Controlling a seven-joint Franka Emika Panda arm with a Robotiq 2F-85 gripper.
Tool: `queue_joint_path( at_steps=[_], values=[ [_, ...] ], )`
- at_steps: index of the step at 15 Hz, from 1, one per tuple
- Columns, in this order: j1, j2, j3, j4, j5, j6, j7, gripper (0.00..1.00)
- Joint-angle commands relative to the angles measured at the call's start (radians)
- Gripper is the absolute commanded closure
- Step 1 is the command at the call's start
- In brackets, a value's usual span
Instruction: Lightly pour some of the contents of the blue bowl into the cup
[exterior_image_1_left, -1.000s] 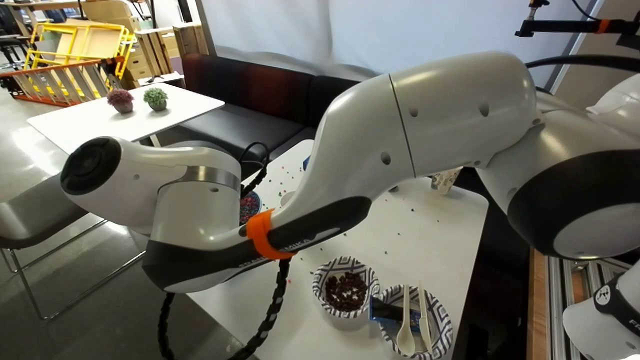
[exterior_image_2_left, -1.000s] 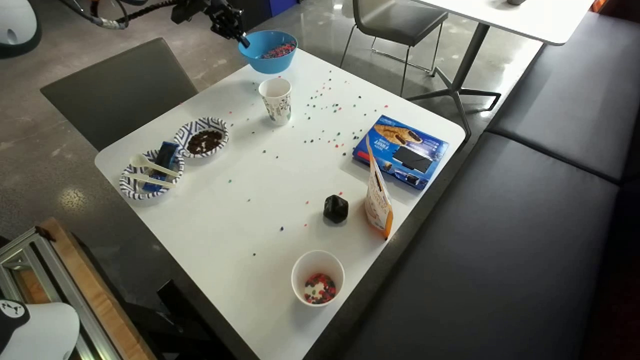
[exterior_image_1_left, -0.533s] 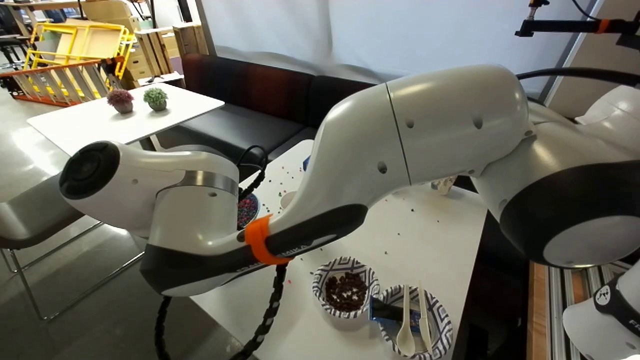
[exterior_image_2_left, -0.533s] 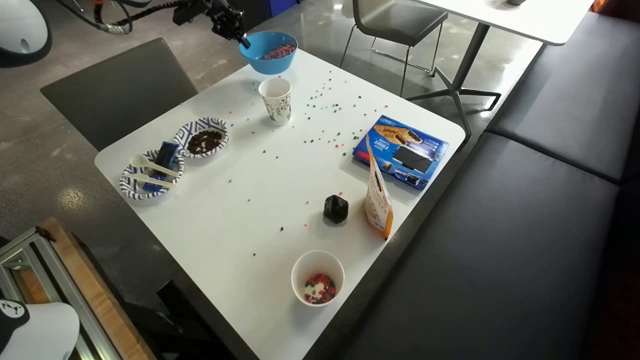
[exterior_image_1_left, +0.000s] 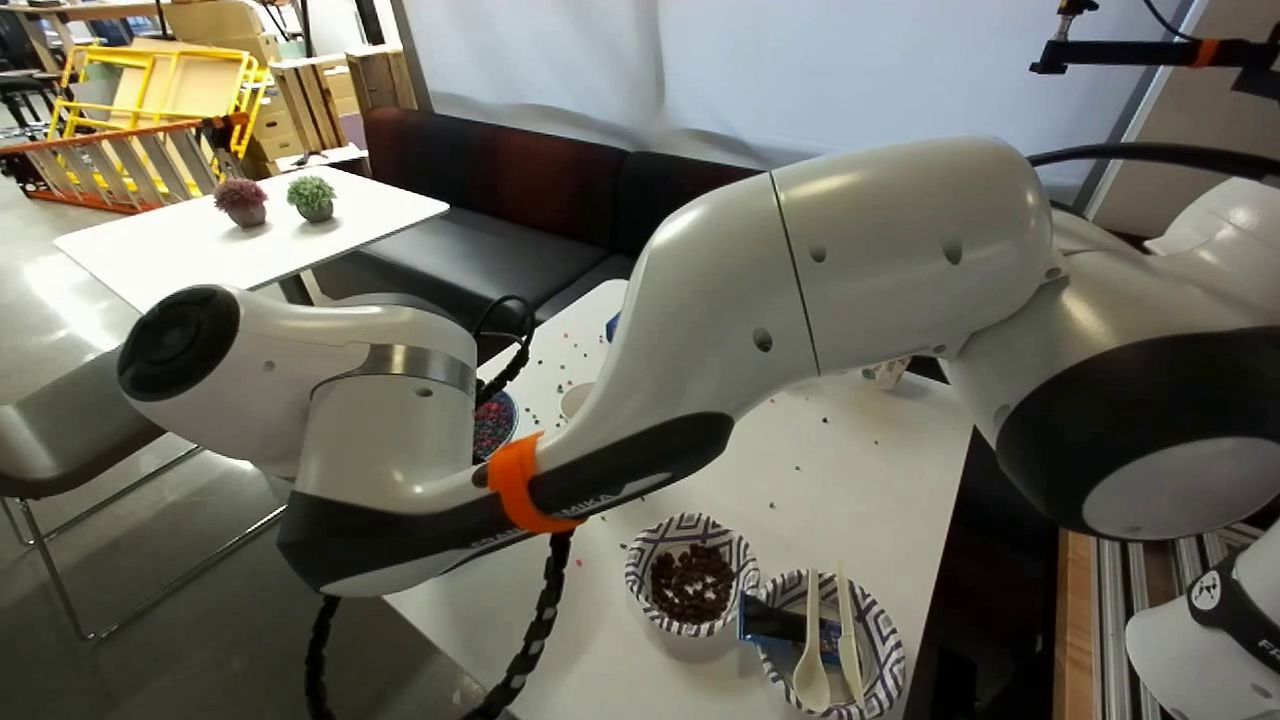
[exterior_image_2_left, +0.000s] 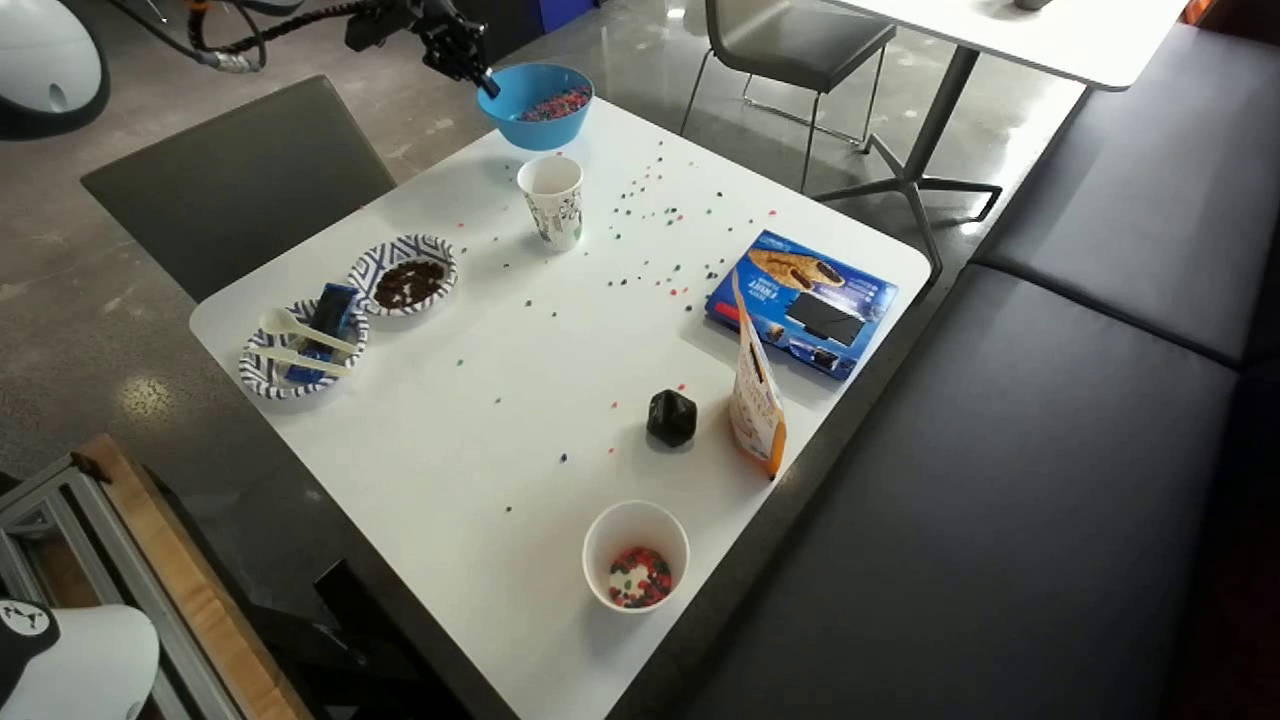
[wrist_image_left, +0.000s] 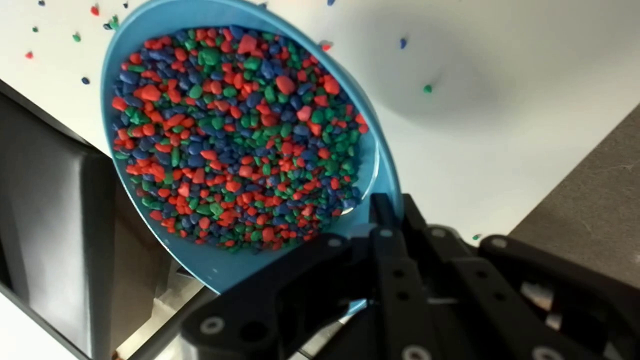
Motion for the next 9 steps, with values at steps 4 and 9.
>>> queue_joint_path(
  at_steps=[4, 9],
  values=[
    [-0.041, 0.037, -0.02, 0.056, -0.02, 0.0, -0.089, 0.99],
    [-0.082, 0.053, -0.016, 0.091, -0.016, 0.006, -0.177, 0.99]
  ],
)
